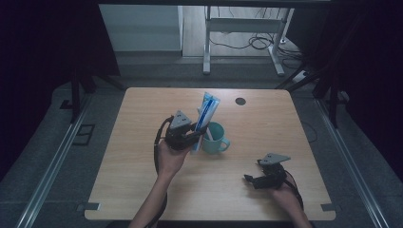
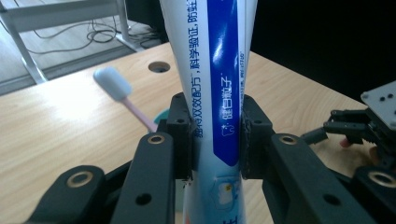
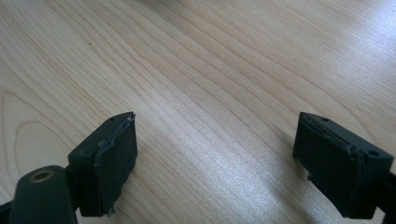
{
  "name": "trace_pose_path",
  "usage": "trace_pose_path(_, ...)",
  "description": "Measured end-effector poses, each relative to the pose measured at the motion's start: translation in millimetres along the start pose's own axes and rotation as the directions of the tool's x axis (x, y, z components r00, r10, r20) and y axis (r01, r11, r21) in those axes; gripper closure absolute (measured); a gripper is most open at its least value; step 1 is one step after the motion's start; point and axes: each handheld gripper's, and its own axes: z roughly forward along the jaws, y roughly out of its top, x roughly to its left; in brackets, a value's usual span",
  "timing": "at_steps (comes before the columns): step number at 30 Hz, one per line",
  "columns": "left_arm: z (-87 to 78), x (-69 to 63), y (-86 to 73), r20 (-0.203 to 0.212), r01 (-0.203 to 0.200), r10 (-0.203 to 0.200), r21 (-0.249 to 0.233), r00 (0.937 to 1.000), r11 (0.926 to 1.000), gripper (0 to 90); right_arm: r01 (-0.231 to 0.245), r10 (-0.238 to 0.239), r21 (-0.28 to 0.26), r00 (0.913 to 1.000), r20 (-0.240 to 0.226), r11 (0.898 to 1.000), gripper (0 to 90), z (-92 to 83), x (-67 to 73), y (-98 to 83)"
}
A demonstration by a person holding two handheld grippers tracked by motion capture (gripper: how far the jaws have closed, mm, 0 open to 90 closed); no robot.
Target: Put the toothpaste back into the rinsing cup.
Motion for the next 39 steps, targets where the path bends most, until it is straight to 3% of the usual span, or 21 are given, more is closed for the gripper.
trace_pose_path(23,41.3,-10.0,33.9,-0.029,-0.041,0.039,-0.045,0.9988,0.9981,70.8,0.000,0.000,-0.001,1.0000,0.000,1.000,13.8,0.1,0.1,-0.1)
trace_pose_path(30,54.2,-11.9,34.3,-0.047,-0.051,0.048,-0.061,0.9977,0.9968,70.8,0.000,0.000,0.000,1.0000,0.000,1.000,13.8,0.0,0.1,-0.1)
trace_pose_path(39,63.9,-7.9,30.0,-0.058,-0.023,0.019,-0.066,0.9981,0.9976,70.7,0.001,-0.001,-0.001,1.0000,-0.001,1.000,14.0,0.0,0.0,-0.1)
